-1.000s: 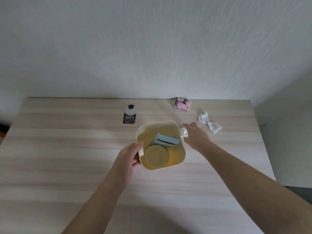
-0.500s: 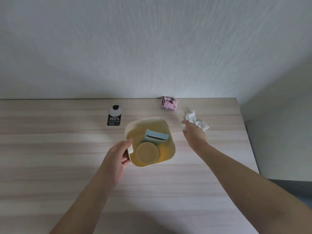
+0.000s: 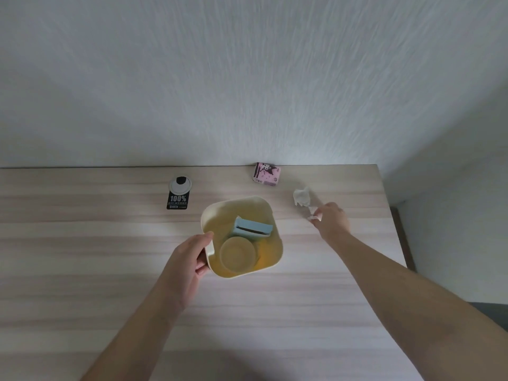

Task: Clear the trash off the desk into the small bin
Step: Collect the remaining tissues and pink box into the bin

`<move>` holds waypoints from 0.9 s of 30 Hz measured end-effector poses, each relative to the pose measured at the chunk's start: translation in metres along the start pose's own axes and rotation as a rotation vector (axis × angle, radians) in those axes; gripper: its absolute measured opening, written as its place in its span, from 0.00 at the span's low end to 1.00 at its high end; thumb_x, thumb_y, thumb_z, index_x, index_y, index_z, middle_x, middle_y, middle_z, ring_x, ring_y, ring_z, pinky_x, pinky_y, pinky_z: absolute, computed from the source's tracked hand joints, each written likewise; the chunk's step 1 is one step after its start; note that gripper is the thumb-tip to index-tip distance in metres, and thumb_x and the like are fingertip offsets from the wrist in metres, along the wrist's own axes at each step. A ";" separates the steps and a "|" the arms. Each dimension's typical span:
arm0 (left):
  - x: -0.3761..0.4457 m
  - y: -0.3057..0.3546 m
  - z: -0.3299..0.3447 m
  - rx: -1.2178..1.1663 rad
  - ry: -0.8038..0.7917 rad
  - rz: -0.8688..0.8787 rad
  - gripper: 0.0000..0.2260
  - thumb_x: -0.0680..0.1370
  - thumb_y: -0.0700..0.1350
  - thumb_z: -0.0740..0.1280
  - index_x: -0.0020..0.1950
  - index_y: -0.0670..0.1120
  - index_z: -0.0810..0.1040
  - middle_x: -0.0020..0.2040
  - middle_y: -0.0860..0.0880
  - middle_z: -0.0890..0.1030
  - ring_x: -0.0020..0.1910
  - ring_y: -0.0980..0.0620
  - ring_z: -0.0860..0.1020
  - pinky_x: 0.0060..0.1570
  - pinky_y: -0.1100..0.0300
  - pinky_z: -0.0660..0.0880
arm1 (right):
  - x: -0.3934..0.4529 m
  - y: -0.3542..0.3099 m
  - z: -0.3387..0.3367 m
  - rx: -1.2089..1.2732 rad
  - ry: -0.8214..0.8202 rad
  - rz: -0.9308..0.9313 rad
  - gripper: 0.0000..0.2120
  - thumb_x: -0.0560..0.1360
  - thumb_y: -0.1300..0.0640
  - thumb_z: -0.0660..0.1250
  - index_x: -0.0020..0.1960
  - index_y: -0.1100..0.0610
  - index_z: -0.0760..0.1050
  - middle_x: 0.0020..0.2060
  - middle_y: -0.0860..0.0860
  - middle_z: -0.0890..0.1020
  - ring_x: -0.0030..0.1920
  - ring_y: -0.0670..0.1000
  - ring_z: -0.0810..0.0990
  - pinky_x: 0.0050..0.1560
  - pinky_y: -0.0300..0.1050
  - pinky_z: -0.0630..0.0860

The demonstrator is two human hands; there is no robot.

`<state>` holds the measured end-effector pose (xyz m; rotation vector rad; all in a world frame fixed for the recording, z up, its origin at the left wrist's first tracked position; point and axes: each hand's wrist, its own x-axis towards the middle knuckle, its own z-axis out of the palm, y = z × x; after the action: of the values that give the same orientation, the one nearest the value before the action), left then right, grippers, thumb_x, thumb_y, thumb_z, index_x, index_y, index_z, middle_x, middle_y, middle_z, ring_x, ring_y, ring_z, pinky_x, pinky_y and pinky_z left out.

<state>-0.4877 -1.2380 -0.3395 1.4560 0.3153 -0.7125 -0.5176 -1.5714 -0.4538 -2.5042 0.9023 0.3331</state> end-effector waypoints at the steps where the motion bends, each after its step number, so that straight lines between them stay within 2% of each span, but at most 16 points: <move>1: 0.000 0.000 0.000 0.007 -0.001 0.003 0.16 0.75 0.49 0.65 0.26 0.51 0.72 0.27 0.51 0.60 0.30 0.51 0.59 0.39 0.53 0.62 | -0.001 0.000 0.001 0.012 -0.006 0.007 0.08 0.74 0.55 0.70 0.52 0.56 0.81 0.55 0.55 0.77 0.55 0.58 0.77 0.50 0.46 0.72; 5: -0.001 -0.003 0.003 -0.018 0.029 -0.045 0.18 0.79 0.47 0.63 0.28 0.50 0.74 0.25 0.51 0.63 0.26 0.53 0.64 0.41 0.56 0.67 | -0.014 0.002 0.000 0.129 0.032 0.011 0.09 0.74 0.58 0.69 0.54 0.55 0.77 0.49 0.54 0.80 0.50 0.58 0.79 0.44 0.44 0.72; 7: -0.002 -0.003 0.006 -0.020 0.025 -0.037 0.13 0.77 0.48 0.65 0.33 0.47 0.72 0.26 0.50 0.63 0.27 0.52 0.64 0.42 0.54 0.66 | -0.031 -0.001 -0.007 0.301 0.076 0.003 0.11 0.74 0.57 0.69 0.54 0.53 0.73 0.44 0.51 0.80 0.45 0.54 0.80 0.39 0.43 0.72; 9: -0.004 -0.004 0.006 -0.009 -0.002 -0.013 0.12 0.72 0.50 0.67 0.36 0.45 0.70 0.28 0.50 0.62 0.29 0.51 0.63 0.40 0.54 0.63 | -0.052 -0.010 -0.019 0.425 0.125 -0.041 0.08 0.73 0.56 0.71 0.51 0.52 0.74 0.42 0.49 0.81 0.40 0.49 0.79 0.35 0.41 0.71; 11: -0.008 -0.005 0.006 0.014 -0.026 0.009 0.13 0.70 0.53 0.69 0.37 0.45 0.69 0.28 0.49 0.63 0.31 0.50 0.63 0.39 0.54 0.63 | -0.074 -0.022 -0.034 0.542 0.175 -0.097 0.04 0.72 0.54 0.72 0.46 0.52 0.78 0.39 0.48 0.83 0.39 0.49 0.80 0.37 0.39 0.73; 13: -0.013 -0.006 0.008 0.029 -0.048 0.018 0.16 0.67 0.55 0.70 0.37 0.44 0.70 0.29 0.48 0.64 0.33 0.49 0.64 0.40 0.52 0.63 | -0.100 -0.036 -0.051 0.647 0.228 -0.178 0.03 0.72 0.55 0.73 0.45 0.48 0.81 0.39 0.47 0.84 0.40 0.46 0.81 0.43 0.39 0.77; 16: -0.022 -0.008 0.013 0.041 -0.063 0.019 0.17 0.65 0.56 0.70 0.39 0.43 0.72 0.31 0.46 0.67 0.36 0.46 0.66 0.44 0.49 0.64 | -0.137 -0.060 -0.071 0.728 0.310 -0.347 0.10 0.73 0.62 0.71 0.48 0.48 0.82 0.41 0.47 0.84 0.41 0.44 0.82 0.45 0.36 0.78; 19: -0.031 -0.009 0.018 0.064 -0.075 0.017 0.14 0.69 0.54 0.69 0.37 0.44 0.71 0.29 0.50 0.67 0.33 0.49 0.66 0.41 0.52 0.65 | -0.169 -0.084 -0.084 0.664 0.345 -0.526 0.10 0.73 0.65 0.70 0.50 0.52 0.83 0.43 0.44 0.82 0.41 0.43 0.81 0.44 0.34 0.76; 22: -0.040 -0.012 0.023 0.082 -0.079 0.018 0.11 0.75 0.49 0.67 0.37 0.45 0.70 0.26 0.53 0.66 0.28 0.53 0.65 0.34 0.58 0.63 | -0.187 -0.102 -0.080 0.542 0.351 -0.708 0.09 0.74 0.63 0.69 0.51 0.54 0.83 0.45 0.49 0.80 0.41 0.44 0.79 0.44 0.32 0.74; 27: -0.053 -0.013 0.031 0.055 -0.088 0.018 0.12 0.79 0.42 0.63 0.36 0.45 0.70 0.24 0.54 0.66 0.25 0.55 0.65 0.32 0.59 0.63 | -0.194 -0.123 -0.059 0.211 0.402 -0.812 0.05 0.72 0.59 0.69 0.46 0.53 0.82 0.40 0.48 0.82 0.36 0.51 0.81 0.30 0.44 0.77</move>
<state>-0.5428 -1.2542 -0.3141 1.4733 0.2154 -0.7736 -0.5807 -1.4116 -0.2901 -2.5238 -0.0183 -0.5102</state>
